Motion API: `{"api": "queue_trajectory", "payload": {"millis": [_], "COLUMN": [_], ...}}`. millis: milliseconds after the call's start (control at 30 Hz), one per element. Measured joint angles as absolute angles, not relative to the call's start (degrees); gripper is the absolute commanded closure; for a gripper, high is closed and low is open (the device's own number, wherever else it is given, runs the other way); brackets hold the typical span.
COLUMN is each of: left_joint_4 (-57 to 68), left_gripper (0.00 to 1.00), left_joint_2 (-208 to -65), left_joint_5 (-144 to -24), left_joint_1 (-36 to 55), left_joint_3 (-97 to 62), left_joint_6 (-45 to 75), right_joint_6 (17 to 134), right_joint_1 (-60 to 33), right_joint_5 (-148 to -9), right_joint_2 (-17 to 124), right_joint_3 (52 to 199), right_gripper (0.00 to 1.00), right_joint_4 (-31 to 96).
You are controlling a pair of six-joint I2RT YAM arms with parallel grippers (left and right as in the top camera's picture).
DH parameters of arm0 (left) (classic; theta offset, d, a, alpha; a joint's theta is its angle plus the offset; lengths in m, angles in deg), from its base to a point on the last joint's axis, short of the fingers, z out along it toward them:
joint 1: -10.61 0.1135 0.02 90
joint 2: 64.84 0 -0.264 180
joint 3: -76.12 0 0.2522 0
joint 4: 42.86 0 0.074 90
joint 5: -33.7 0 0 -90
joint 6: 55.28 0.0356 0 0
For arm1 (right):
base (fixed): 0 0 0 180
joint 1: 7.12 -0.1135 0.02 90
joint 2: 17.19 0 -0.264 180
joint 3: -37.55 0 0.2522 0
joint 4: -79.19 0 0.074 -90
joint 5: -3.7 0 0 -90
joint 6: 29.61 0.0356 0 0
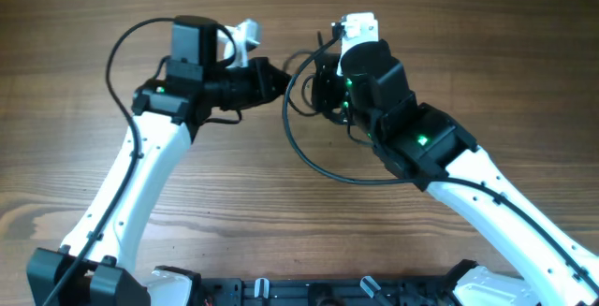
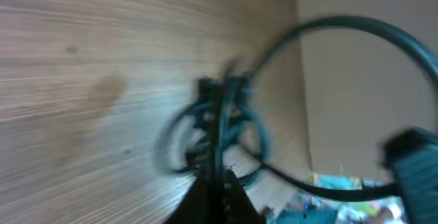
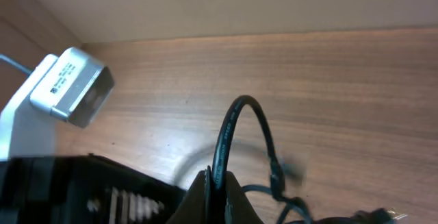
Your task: Untangle cables
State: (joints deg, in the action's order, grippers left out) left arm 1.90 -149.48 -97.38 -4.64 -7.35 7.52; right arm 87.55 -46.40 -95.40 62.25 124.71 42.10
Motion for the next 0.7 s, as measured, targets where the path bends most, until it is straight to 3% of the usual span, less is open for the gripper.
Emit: {"api": "queue_trajectory", "payload": {"millis": [300,700], "left_joint_4": [-0.44,2.62], "left_gripper": [0.64,0.64], "left_joint_2": [-149.48,-149.5], "left_joint_5": [-94.87,-94.15], "left_joint_1": [-7.76,-7.65], "left_joint_3": [-7.35,-7.35], "left_joint_6": [3.54,4.81], "right_joint_6": [93.86,98.02], "right_joint_1": [-46.4,-43.76], "right_joint_5": [-90.57,-87.95], "right_joint_2": [64.54,65.53], "right_joint_3": [124.71,124.71], "right_gripper": [0.95,0.96], "right_joint_4": [43.61,44.31]}}
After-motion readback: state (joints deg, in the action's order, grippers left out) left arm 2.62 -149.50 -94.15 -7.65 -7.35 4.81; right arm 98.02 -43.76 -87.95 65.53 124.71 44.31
